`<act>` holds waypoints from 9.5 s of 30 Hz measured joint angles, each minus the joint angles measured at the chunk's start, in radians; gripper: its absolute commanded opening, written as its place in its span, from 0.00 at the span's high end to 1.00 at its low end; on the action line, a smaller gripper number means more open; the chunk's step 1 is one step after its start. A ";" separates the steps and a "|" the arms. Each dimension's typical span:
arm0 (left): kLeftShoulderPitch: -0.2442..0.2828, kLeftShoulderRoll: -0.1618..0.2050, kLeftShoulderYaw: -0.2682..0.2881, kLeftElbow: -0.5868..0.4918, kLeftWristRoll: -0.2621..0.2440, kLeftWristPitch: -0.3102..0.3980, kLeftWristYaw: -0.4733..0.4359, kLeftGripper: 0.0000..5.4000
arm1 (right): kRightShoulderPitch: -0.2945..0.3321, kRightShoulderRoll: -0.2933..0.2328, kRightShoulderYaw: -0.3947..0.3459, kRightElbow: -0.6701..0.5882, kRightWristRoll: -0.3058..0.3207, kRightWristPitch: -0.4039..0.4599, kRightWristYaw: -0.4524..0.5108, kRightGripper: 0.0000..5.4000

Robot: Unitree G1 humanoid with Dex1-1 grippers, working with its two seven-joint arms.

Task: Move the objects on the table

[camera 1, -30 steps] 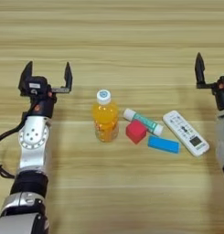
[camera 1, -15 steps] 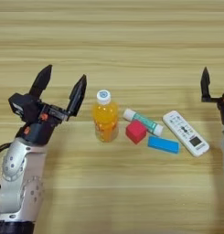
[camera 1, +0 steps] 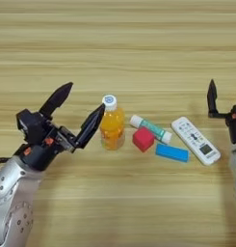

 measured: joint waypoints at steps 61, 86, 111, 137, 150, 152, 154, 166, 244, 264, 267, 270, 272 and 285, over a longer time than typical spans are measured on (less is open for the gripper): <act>-0.058 0.041 -0.064 0.183 0.156 0.108 -0.092 0.36 | 0.243 0.157 0.256 -0.347 -0.142 0.032 -0.102 0.00; -0.062 0.077 0.096 -0.084 -0.001 0.219 -0.018 0.36 | 0.282 0.152 0.210 -0.310 -0.044 0.285 -0.168 0.00; -0.219 0.031 0.051 0.198 0.237 0.178 0.110 0.36 | 0.177 0.092 0.102 -0.294 -0.015 0.331 -0.086 0.00; -0.285 -0.024 -0.046 0.341 0.327 0.090 0.075 0.36 | 0.173 0.121 0.127 -0.291 -0.043 0.331 -0.088 0.00; -0.267 -0.034 -0.054 0.354 0.329 0.093 0.077 0.36 | 0.173 0.120 0.126 -0.298 -0.043 0.331 -0.087 0.00; -0.267 -0.034 -0.054 0.355 0.329 0.093 0.077 0.36 | 0.173 0.120 0.126 -0.298 -0.043 0.331 -0.087 0.00; -0.266 -0.034 -0.054 0.356 0.329 0.091 0.079 0.36 | 0.173 0.120 0.127 -0.298 -0.043 0.331 -0.087 0.00; -0.266 -0.036 -0.054 0.367 0.327 0.080 0.089 0.27 | 0.173 0.120 0.128 -0.306 -0.044 0.335 -0.087 0.00; -0.174 -0.120 0.134 0.057 0.158 -0.098 0.213 0.00 | 0.173 0.110 0.121 -0.309 -0.042 0.343 -0.079 0.00; -0.114 -0.126 0.249 0.229 0.328 -0.185 0.403 0.00 | 0.138 0.091 0.066 -0.282 0.016 0.274 -0.027 0.00; -0.109 -0.127 0.246 0.267 0.357 -0.188 0.417 0.00 | 0.131 0.078 0.059 -0.267 0.026 0.251 -0.009 0.00; -0.109 -0.129 0.238 0.299 0.369 -0.191 0.433 0.00 | 0.129 0.069 0.051 -0.248 0.039 0.222 0.007 0.00; -0.109 -0.131 0.232 0.330 0.391 -0.205 0.441 0.00 | 0.124 0.062 0.047 -0.224 0.040 0.206 0.017 0.00; -0.148 -0.131 0.230 0.494 0.425 -0.263 0.493 0.00 | 0.102 0.044 0.032 -0.166 0.054 0.126 0.053 0.00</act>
